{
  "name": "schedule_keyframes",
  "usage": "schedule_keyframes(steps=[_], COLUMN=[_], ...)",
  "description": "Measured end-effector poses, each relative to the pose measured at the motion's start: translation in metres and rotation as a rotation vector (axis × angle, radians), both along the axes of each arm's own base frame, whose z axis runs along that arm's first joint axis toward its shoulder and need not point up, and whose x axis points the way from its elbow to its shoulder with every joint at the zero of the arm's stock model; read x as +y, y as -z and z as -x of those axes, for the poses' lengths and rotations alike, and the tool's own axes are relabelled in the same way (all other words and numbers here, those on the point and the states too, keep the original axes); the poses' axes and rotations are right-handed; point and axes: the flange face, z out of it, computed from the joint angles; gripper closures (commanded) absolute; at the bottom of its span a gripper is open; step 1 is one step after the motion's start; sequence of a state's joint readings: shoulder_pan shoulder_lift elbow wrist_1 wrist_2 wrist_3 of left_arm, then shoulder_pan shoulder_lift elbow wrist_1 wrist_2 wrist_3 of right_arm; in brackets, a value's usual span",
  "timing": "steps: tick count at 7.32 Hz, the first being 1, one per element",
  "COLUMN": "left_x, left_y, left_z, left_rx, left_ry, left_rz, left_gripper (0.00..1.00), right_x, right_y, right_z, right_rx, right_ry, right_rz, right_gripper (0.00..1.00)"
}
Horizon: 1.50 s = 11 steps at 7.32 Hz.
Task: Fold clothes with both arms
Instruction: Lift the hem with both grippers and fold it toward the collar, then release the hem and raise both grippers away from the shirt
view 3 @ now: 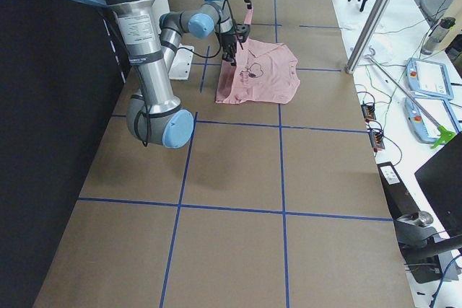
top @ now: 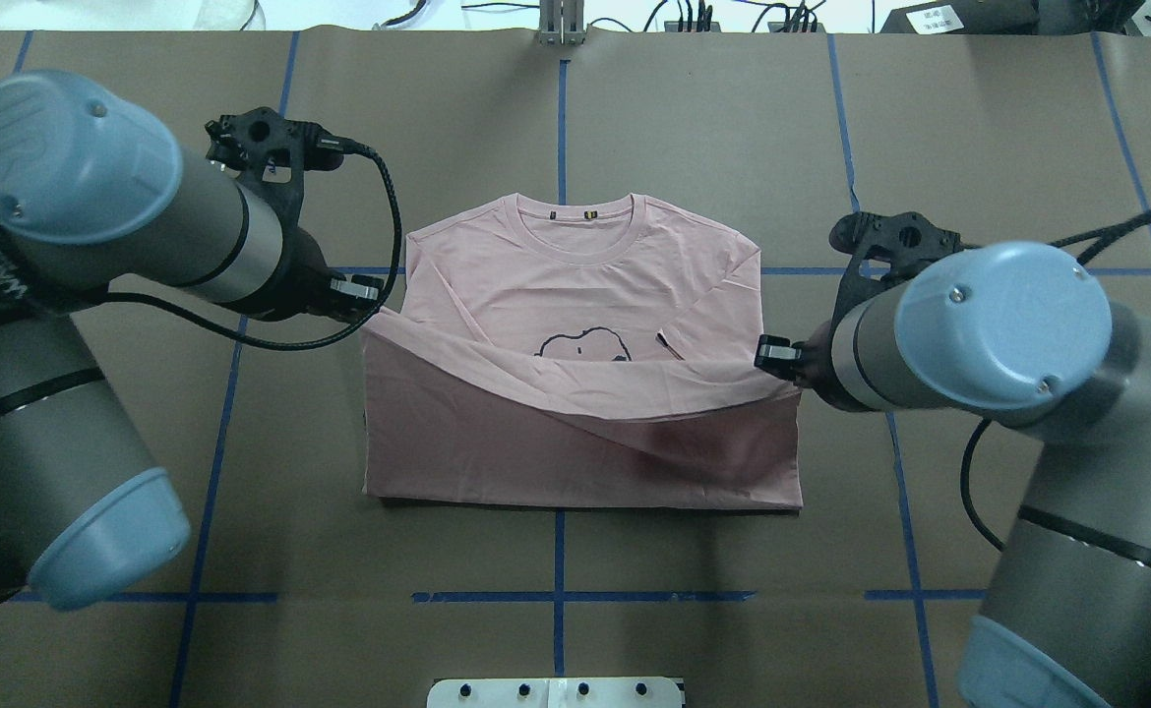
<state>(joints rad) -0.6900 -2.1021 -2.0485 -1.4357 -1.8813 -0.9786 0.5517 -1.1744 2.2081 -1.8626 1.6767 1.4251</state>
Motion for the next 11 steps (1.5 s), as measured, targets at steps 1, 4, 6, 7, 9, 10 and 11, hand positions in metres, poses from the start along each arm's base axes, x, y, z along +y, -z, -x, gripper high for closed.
schedule_keyframes(steps=[1,4,6,7,9,10,11], left_x=[-0.032,-0.117,-0.155,-0.167,-0.175,-0.172,-0.165], left_y=[-0.010,-0.054,-0.093,-0.113,-0.140,-0.145,-0.146], left_z=[-0.012,-0.051,-0.078,-0.088,-0.098,-0.095,-0.087], left_rx=[-0.010,-0.034,-0.058,-0.071,-0.085,-0.075,-0.050], left_ry=[0.029,0.087,0.107,0.114,0.098,0.081,0.072], left_rz=[-0.016,-0.067,-0.083,-0.092,-0.124,-0.163,-0.199], left_gripper=[1.00,1.00,1.00,1.00,0.00,0.00,0.00], right_x=[-0.038,-0.145,-0.201,-0.217,-0.231,-0.239,-0.253], right_y=[-0.007,-0.047,-0.083,-0.098,-0.116,-0.122,-0.125], right_z=[0.006,0.034,0.070,0.083,0.094,0.089,0.070], right_rx=[0.024,0.049,0.054,0.053,0.066,0.077,0.079], right_ry=[-0.023,-0.094,-0.117,-0.122,-0.124,-0.118,-0.089], right_rz=[-0.011,-0.035,-0.037,-0.039,-0.033,-0.036,-0.043], right_gripper=[1.00,1.00,1.00,0.92,0.00,0.00,0.00])
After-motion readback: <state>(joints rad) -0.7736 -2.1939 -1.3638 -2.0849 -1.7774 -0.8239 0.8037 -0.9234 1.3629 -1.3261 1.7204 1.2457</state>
